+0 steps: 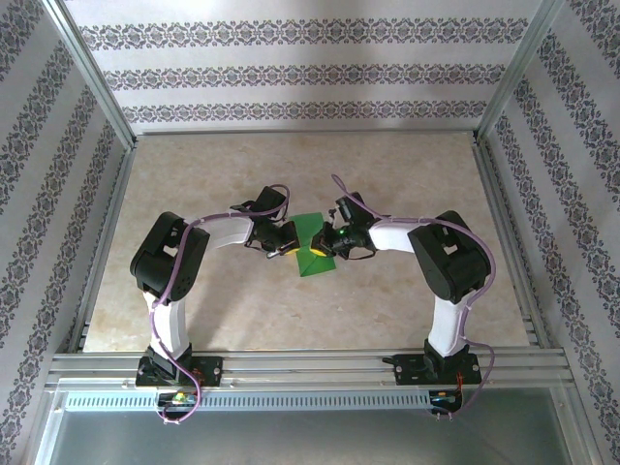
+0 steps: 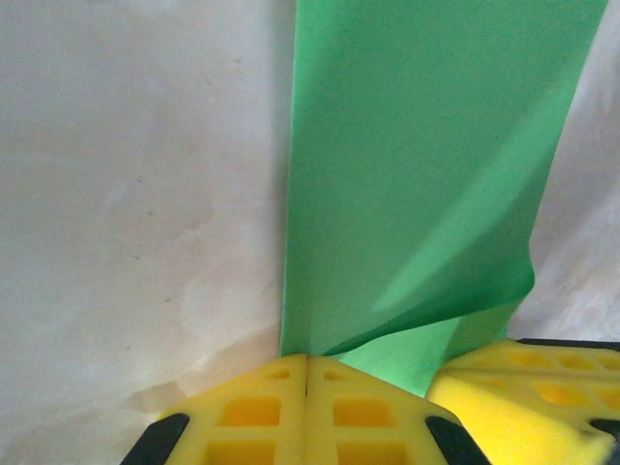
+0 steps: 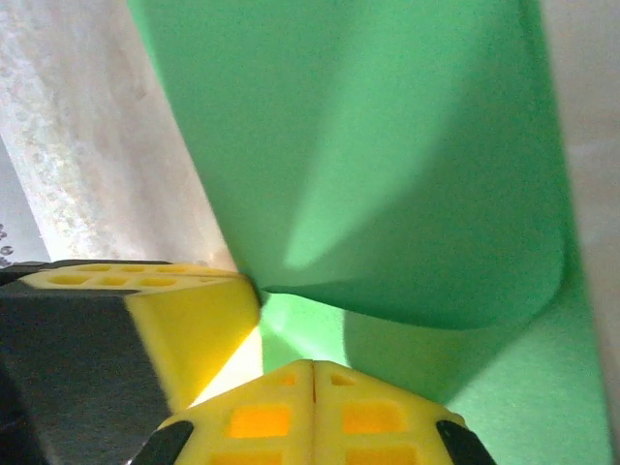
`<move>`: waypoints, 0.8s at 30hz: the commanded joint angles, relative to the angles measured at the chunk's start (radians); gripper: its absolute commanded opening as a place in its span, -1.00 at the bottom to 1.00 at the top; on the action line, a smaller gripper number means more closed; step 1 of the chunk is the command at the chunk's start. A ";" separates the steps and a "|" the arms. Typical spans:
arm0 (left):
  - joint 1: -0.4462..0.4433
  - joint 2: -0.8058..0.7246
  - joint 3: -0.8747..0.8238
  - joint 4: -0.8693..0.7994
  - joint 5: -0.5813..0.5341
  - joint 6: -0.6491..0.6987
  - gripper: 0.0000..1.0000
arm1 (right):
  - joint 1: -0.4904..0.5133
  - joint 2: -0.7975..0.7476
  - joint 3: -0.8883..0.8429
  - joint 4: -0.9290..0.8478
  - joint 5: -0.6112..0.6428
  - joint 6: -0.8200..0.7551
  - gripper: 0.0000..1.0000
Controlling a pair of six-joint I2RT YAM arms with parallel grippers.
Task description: Fold a paper plane with a square sheet of paper (pick it up from the middle)
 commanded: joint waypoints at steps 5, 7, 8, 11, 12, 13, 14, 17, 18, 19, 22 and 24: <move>-0.010 0.048 0.002 -0.091 -0.067 0.025 -1.00 | -0.007 0.023 -0.027 -0.017 0.038 -0.030 -0.94; -0.010 0.048 0.005 -0.094 -0.067 0.027 -1.00 | -0.007 0.028 -0.038 -0.028 0.060 -0.026 -0.94; -0.010 0.049 0.007 -0.095 -0.068 0.026 -1.00 | -0.008 0.029 -0.043 -0.032 0.069 -0.020 -0.95; -0.010 0.045 0.022 -0.106 -0.071 0.036 -1.00 | -0.011 0.040 -0.052 -0.058 0.096 -0.014 -0.94; -0.010 0.042 0.034 -0.115 -0.071 0.042 -1.00 | -0.010 0.043 -0.052 -0.073 0.109 -0.015 -0.94; -0.010 0.038 0.052 -0.123 -0.067 0.050 -1.00 | -0.008 0.045 -0.051 -0.087 0.121 -0.015 -0.95; -0.010 0.031 0.065 -0.125 -0.062 0.055 -1.00 | -0.006 0.048 -0.049 -0.101 0.133 -0.015 -0.94; -0.011 -0.009 0.101 -0.117 -0.026 0.062 -0.97 | -0.001 0.056 -0.046 -0.126 0.156 -0.016 -0.95; -0.013 -0.027 0.106 -0.109 -0.014 0.057 -0.93 | 0.002 0.060 -0.046 -0.130 0.162 -0.015 -0.95; -0.017 -0.047 0.103 -0.099 -0.003 0.051 -0.90 | 0.005 0.065 -0.046 -0.135 0.167 -0.014 -0.96; -0.033 -0.094 0.071 -0.055 0.033 0.012 -0.77 | 0.007 0.072 -0.047 -0.139 0.176 -0.008 -0.95; -0.047 -0.109 0.037 -0.016 0.058 -0.027 -0.75 | 0.007 0.076 -0.048 -0.140 0.178 -0.006 -0.96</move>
